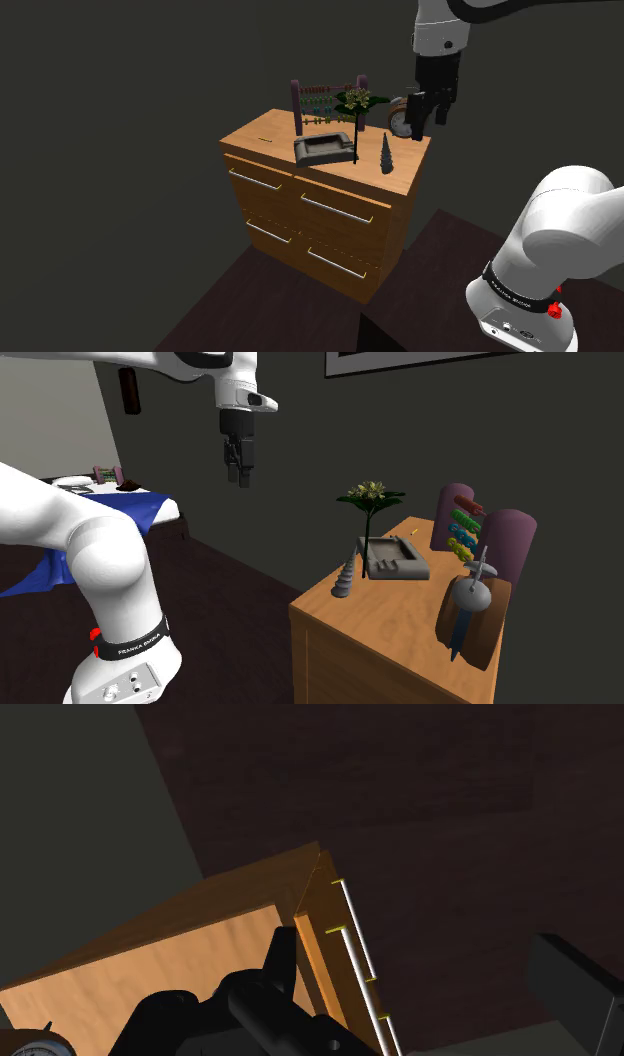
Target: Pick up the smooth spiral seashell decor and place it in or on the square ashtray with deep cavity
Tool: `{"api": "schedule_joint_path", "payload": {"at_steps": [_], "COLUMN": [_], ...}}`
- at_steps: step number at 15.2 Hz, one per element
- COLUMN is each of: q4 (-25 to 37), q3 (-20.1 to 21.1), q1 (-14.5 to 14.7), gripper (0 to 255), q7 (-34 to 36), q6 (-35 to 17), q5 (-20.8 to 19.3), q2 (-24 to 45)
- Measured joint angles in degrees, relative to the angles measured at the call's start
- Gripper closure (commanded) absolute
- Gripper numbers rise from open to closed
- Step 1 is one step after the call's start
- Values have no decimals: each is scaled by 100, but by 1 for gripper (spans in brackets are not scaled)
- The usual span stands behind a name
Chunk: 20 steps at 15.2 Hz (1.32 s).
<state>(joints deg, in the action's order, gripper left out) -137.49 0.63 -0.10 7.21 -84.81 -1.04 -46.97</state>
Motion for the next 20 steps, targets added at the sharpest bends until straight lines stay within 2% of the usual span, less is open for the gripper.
{"api": "schedule_joint_path", "payload": {"at_steps": [2, 5, 13, 20], "q4": [-89, -499, -1539, -1927], "q3": [-13, -66, -254, -427], "q1": [-23, -144, -594, -1143], "gripper": [0, 0, 0, 0], "q7": [8, 75, 381, 786], "q6": [-120, -761, -3100, -5355], "q5": [-29, -170, -650, -1202], "q2": [-10, -33, 437, 1564]}}
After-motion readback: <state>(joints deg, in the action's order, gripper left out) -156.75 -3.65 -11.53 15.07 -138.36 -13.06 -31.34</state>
